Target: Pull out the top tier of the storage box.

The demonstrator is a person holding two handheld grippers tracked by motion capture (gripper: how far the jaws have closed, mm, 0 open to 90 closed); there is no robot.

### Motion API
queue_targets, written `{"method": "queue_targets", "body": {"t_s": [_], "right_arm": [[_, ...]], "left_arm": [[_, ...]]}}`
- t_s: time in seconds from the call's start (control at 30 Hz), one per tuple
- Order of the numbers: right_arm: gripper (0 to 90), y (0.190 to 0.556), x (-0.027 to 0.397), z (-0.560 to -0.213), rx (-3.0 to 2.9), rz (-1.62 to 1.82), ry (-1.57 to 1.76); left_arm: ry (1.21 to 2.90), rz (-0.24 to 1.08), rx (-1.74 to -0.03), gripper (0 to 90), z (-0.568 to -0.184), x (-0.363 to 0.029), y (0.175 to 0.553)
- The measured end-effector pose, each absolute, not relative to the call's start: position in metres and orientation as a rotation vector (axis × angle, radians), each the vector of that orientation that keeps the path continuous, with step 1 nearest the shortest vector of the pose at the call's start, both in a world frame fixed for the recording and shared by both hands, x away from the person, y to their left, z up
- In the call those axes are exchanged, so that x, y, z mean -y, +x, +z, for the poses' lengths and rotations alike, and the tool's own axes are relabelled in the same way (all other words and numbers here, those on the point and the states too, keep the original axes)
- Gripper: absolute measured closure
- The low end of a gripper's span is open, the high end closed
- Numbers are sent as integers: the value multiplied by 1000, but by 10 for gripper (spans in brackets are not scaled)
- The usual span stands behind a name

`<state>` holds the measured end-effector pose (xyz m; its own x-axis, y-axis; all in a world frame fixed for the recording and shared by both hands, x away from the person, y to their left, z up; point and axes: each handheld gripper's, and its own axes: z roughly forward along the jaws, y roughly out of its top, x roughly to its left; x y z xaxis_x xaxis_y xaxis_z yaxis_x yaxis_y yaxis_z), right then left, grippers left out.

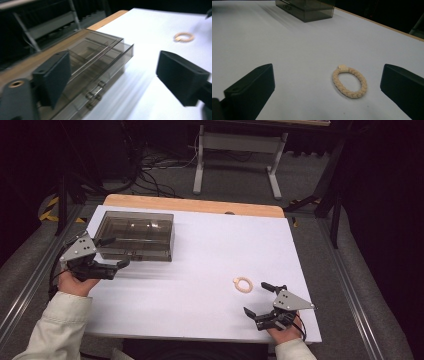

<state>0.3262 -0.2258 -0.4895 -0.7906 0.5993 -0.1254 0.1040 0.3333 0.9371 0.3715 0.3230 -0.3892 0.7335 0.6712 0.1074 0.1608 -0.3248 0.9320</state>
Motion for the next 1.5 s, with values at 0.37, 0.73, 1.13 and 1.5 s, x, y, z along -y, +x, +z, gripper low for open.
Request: {"method": "queue_targets", "body": {"t_s": [0.37, 0.73, 1.13, 1.5], "right_arm": [[1, 327, 227, -489, -2138, 1472, 618], [1, 327, 227, -489, -2140, 1476, 619], [1, 327, 226, -489, -2147, 1474, 611], [1, 328, 226, -489, -2146, 1482, 621]], "left_arm": [[1958, 535, -603, 90, -379, -317, 382], [2189, 505, -456, 301, -373, -300, 396], [2373, 485, -409, 314, -365, -292, 416], [2516, 483, -377, 362, -363, -283, 432]]}}
